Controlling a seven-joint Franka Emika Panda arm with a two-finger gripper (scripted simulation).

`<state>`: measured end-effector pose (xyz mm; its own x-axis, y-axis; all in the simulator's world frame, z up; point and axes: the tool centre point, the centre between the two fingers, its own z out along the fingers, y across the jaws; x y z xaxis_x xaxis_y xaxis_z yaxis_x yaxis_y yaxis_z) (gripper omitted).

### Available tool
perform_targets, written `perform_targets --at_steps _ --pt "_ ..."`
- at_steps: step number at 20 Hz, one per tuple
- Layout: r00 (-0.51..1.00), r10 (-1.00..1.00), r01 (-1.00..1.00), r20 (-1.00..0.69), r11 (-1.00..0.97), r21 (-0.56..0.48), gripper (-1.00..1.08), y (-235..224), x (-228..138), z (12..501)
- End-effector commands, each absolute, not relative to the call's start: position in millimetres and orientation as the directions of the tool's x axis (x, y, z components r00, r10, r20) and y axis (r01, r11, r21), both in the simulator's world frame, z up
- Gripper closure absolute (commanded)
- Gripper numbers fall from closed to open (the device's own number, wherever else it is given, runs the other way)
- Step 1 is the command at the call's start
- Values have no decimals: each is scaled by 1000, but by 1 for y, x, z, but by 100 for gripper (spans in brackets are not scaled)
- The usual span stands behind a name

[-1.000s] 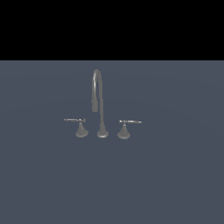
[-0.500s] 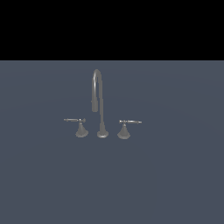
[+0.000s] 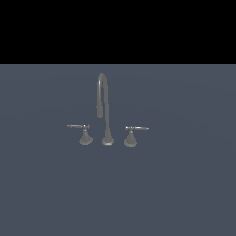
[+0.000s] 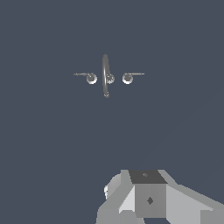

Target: Turn on the faucet by rotating a designated handle.

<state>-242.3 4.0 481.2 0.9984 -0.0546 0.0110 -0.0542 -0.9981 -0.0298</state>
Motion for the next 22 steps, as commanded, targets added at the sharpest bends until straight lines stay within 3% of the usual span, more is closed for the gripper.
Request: perform_targets --at_steps 1,14,22 --pt "997 -74 -73 6 -996 -46 108 7 -235 478" --pt "954 -288 -298 -83 -940 -163 108 43 -161 434" --pt "866 -469 -496 -175 -849 -182 108 73 -109 385"
